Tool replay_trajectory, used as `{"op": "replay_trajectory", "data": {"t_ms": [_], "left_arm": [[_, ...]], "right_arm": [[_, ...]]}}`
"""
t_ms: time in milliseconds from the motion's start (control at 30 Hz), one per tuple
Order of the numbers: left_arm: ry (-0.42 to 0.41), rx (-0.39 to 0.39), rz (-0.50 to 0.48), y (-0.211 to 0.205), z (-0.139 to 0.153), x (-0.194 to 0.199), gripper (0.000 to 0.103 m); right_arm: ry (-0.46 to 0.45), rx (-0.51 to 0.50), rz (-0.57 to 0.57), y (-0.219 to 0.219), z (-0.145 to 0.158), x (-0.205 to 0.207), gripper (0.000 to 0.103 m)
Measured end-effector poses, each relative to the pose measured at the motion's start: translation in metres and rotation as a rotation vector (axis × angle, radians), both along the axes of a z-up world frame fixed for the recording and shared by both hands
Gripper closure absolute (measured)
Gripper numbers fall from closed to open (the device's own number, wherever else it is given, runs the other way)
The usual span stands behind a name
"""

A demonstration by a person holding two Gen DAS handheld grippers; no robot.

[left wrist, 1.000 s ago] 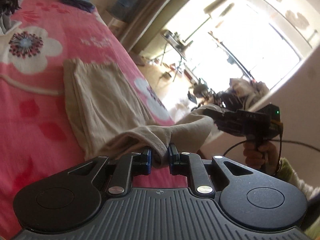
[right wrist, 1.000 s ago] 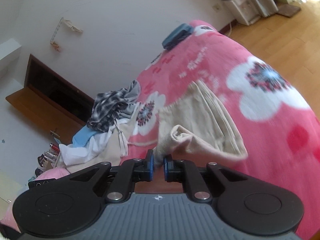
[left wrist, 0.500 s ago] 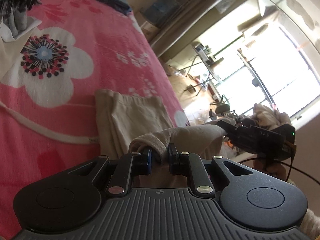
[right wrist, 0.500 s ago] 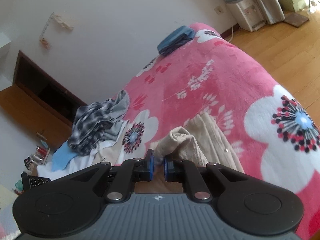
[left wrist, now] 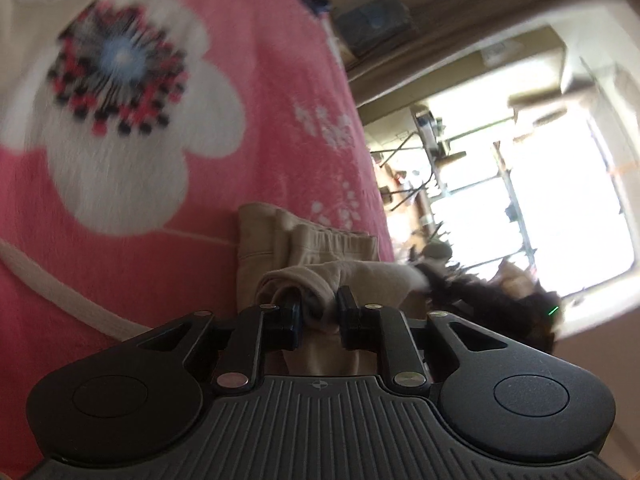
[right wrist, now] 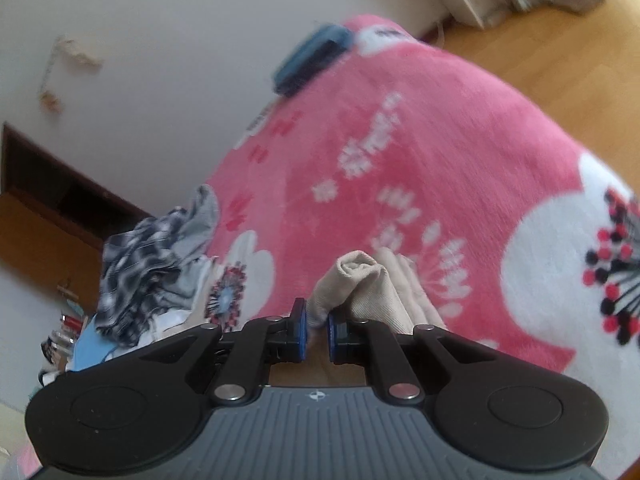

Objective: Fold clothes

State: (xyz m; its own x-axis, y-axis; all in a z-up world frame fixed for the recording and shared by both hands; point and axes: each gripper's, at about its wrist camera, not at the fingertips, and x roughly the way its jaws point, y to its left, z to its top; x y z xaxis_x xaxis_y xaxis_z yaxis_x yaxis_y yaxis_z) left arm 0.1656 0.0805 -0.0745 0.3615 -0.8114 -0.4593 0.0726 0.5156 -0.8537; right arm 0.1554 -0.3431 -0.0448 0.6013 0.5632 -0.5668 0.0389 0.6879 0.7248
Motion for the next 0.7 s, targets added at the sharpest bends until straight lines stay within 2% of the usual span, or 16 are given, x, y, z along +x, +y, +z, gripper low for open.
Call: {"op": "replay_trajectory", "data": {"t_ms": [33,100,167,233,267,400,500,533,700], "left_arm": [[0.018,-0.029,0.013,0.003,-0.004,0.002,0.07],[0.035,-0.084,0.044,0.009,-0.008,0.002,0.061],[0.043,-0.133,0.068,0.014,-0.011,0.001,0.056],[0.03,-0.166,0.093,0.019,-0.009,-0.001,0.048],[0.021,-0.181,0.106,0.021,-0.008,-0.002,0.046],[-0.015,-0.224,0.156,0.029,-0.003,-0.007,0.042],[-0.049,-0.173,0.176,0.031,0.002,-0.009,0.042],[-0.063,-0.135,0.176,0.03,0.003,-0.01,0.042],[-0.145,0.129,0.091,0.007,0.008,-0.013,0.042]], "right_arm": [[0.009,0.014,-0.006,-0.001,-0.006,0.002,0.09],[0.018,0.04,-0.014,-0.004,-0.015,0.004,0.085],[0.007,0.067,-0.018,-0.007,-0.018,0.003,0.079],[-0.021,0.092,-0.029,-0.012,-0.017,0.001,0.069],[-0.044,0.104,-0.05,-0.016,-0.015,-0.002,0.057],[-0.134,0.152,-0.133,-0.031,-0.009,-0.013,0.057],[-0.16,0.126,-0.17,-0.04,-0.005,-0.023,0.057],[-0.162,0.083,-0.166,-0.04,-0.002,-0.026,0.057],[-0.148,-0.134,-0.128,-0.035,0.003,-0.029,0.057]]}}
